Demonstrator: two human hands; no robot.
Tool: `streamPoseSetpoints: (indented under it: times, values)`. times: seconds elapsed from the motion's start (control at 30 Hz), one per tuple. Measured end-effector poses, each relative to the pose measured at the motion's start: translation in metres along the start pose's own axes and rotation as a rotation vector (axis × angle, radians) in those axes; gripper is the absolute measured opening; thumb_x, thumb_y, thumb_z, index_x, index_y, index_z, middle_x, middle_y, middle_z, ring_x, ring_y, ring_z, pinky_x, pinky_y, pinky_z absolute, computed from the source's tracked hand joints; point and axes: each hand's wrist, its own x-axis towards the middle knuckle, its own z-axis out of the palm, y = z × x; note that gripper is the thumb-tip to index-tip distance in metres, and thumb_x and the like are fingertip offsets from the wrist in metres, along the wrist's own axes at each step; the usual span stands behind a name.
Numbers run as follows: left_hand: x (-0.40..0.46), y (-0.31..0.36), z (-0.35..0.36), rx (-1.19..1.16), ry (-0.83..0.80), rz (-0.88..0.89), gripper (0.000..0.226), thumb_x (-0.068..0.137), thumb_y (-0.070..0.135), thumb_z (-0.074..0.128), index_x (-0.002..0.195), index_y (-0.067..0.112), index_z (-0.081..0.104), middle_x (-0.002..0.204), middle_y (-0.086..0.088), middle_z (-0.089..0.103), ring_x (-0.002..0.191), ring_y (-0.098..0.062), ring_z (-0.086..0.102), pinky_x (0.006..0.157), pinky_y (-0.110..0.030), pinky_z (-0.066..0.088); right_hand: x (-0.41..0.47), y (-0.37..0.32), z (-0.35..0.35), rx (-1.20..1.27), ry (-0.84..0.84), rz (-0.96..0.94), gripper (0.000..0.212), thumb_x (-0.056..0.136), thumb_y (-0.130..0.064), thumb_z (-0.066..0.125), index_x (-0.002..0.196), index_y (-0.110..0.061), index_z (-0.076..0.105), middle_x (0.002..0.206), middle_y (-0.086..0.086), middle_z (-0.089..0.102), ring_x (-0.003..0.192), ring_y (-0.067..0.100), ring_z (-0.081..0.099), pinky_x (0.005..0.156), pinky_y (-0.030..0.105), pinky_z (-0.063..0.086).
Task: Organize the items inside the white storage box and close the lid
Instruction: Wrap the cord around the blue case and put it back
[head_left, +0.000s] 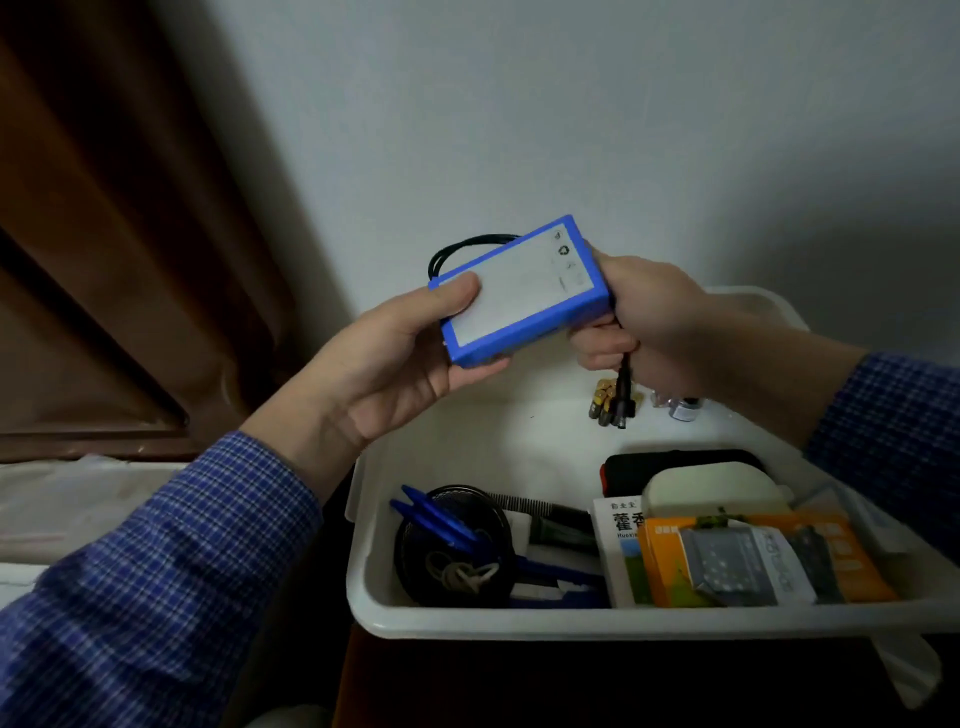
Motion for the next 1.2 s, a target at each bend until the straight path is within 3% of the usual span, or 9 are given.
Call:
streamPoseSetpoints:
  times: [0.13,0.33,0.5,0.6,0.67,0.77,0.87,1.07,1.2]
  values:
    - [0.001,-0.003,0.009,-0.066,0.021,0.057,0.034,0.093,0.027,0.057,0.123,0.013,0.066,0.123,-0.010,0.070,0.101,-0.025,0.071,0.082,-0.035,0.062,-0.007,0.012,0.008,0.141,-0.150,0.145,0.037,0.103,-0.014,0.022,0.073,-0.024,0.039,0.059,-0.007,0.018,0.043,0.006,0.014,0.051,0.025,0.014]
    - [0.008,-0.008,0.015,-0.057,0.151,0.163,0.031,0.099,0.022,0.054,0.122,0.003,0.063,0.116,-0.015,0.073,0.099,-0.028,0.073,0.082,-0.036,0.061,-0.018,0.029,0.027,0.204,-0.184,0.291,0.034,0.106,-0.041,0.038,0.080,-0.022,0.049,0.061,-0.007,0.025,0.043,0.007,0.025,0.047,0.021,0.027]
    - [0.009,-0.014,0.009,0.373,0.522,0.395,0.027,0.090,0.020,0.073,0.101,0.009,0.051,0.110,-0.022,0.070,0.095,-0.030,0.073,0.076,-0.042,0.062,-0.034,0.027,0.030,-0.381,-0.023,0.221,0.017,0.101,-0.015,0.053,0.098,0.000,0.060,0.059,0.000,0.044,0.047,0.012,0.040,0.047,0.020,0.037]
    - [0.003,-0.017,0.001,0.552,0.460,0.434,0.028,0.089,0.027,0.072,0.097,0.016,0.048,0.099,-0.012,0.071,0.088,-0.023,0.072,0.072,-0.034,0.060,-0.046,0.011,0.018,-1.110,-0.005,-0.115,0.027,0.099,-0.016,0.051,0.091,0.007,0.064,0.060,0.011,0.047,0.052,0.024,0.043,0.044,0.020,0.038]
    - [0.000,-0.016,-0.001,0.599,0.330,0.393,0.027,0.089,0.025,0.071,0.097,0.015,0.047,0.091,-0.011,0.070,0.082,-0.024,0.068,0.071,-0.040,0.055,-0.048,-0.008,0.014,-1.244,0.062,-0.430,0.022,0.094,-0.020,0.060,0.076,-0.008,0.067,0.058,-0.002,0.059,0.057,0.016,0.056,0.055,0.023,0.044]
    - [-0.001,-0.014,0.003,0.520,0.074,0.279,0.027,0.088,0.021,0.073,0.099,0.009,0.052,0.092,-0.017,0.070,0.083,-0.030,0.067,0.076,-0.047,0.054,-0.037,-0.022,0.007,-1.010,-0.009,-0.621,0.020,0.083,-0.036,0.075,0.086,-0.017,0.069,0.064,-0.009,0.064,0.055,0.007,0.056,0.054,0.016,0.045]
    - [-0.001,-0.012,0.007,0.413,-0.058,0.165,0.034,0.088,0.022,0.072,0.111,0.004,0.056,0.103,-0.025,0.064,0.093,-0.035,0.064,0.078,-0.042,0.055,-0.017,-0.013,0.007,-0.808,0.044,-0.514,0.037,0.081,-0.044,0.079,0.107,-0.024,0.063,0.077,-0.012,0.058,0.061,0.003,0.051,0.059,0.022,0.046]
    - [0.010,-0.012,-0.005,0.388,-0.020,0.001,0.054,0.094,0.029,0.065,0.131,-0.008,0.052,0.107,-0.014,0.067,0.091,-0.022,0.067,0.071,-0.028,0.058,0.008,0.011,0.004,-0.538,-0.173,-0.081,0.041,0.095,-0.053,0.058,0.105,-0.014,0.065,0.089,0.001,0.074,0.078,0.019,0.072,0.067,0.026,0.055]
    - [0.023,-0.015,-0.014,0.407,0.099,-0.090,0.031,0.091,0.030,0.070,0.105,0.003,0.070,0.086,-0.005,0.072,0.077,-0.016,0.069,0.065,-0.026,0.057,0.010,0.029,0.003,-0.255,-0.131,0.088,0.038,0.098,-0.044,0.059,0.108,-0.009,0.069,0.094,0.004,0.077,0.083,0.015,0.074,0.066,0.025,0.057]
